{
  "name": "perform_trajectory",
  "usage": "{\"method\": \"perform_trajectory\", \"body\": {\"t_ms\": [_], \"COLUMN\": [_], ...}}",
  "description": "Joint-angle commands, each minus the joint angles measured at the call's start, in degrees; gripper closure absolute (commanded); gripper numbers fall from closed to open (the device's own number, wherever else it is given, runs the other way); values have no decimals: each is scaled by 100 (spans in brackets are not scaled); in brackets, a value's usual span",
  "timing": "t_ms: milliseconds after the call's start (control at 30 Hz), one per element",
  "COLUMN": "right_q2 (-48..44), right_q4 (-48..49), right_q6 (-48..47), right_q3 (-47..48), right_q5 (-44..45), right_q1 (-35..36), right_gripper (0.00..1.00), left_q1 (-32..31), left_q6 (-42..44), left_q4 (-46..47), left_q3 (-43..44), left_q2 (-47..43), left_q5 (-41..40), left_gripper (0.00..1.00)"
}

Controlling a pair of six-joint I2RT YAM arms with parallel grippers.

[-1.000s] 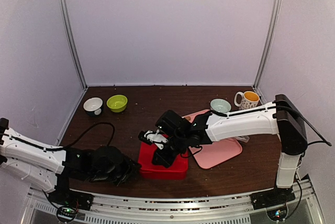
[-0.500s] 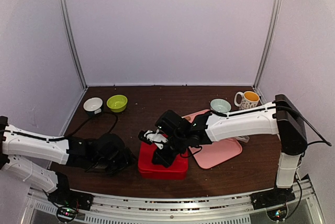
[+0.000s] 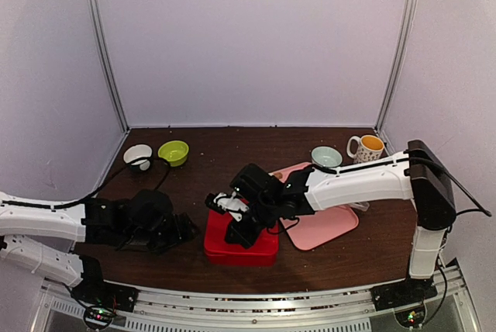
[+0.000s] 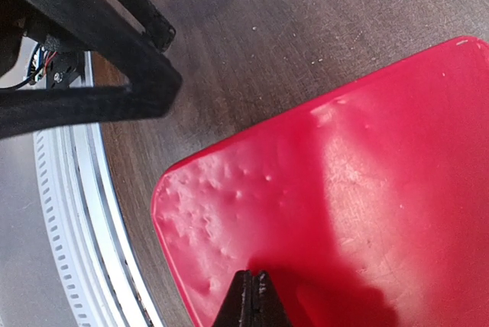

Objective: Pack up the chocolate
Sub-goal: Press the box lid onto the packing box.

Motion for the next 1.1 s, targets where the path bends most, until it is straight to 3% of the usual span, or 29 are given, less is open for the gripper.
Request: {"method": "perform_trajectory", "body": {"t_ms": [0,233,333,467,567,600,867,1067], "right_q2": [427,-649,-1288,-2166,-2722,-2859,-3018,-2746], "right_q4": [-1250,-932,-744,-290,-71,-20,475,1346], "right_q6": [234,481,448,315,423,473,1581,2522], "right_q3": [-714,-784,-1042,-1748,-2325,-2449,-2957,-3060], "right_q5": [632,990,1185,1630,2104,2191,2437,1703], "right_q1": [41,21,26,58,61,58,-22,-362], "right_gripper": [100,100,94,74,53,50,22,21], "left_q1": [-21,-21,-42,-160,-230,-232,-95,569], "left_q6": [681,2230,2948,3795,4272,4359,3903,3428], "left_q4": [708,759,705,578,410,316,-401,1183], "left_q3": [-209,436,609,840,1069,1158,1595,418], "left_q2": [-431,-80,6,168,427,544,1221,710], "left_q5": [-253,183,331,329,241,208,-362,1191], "left_gripper": [21,21,20,19,17,17,15,16]}}
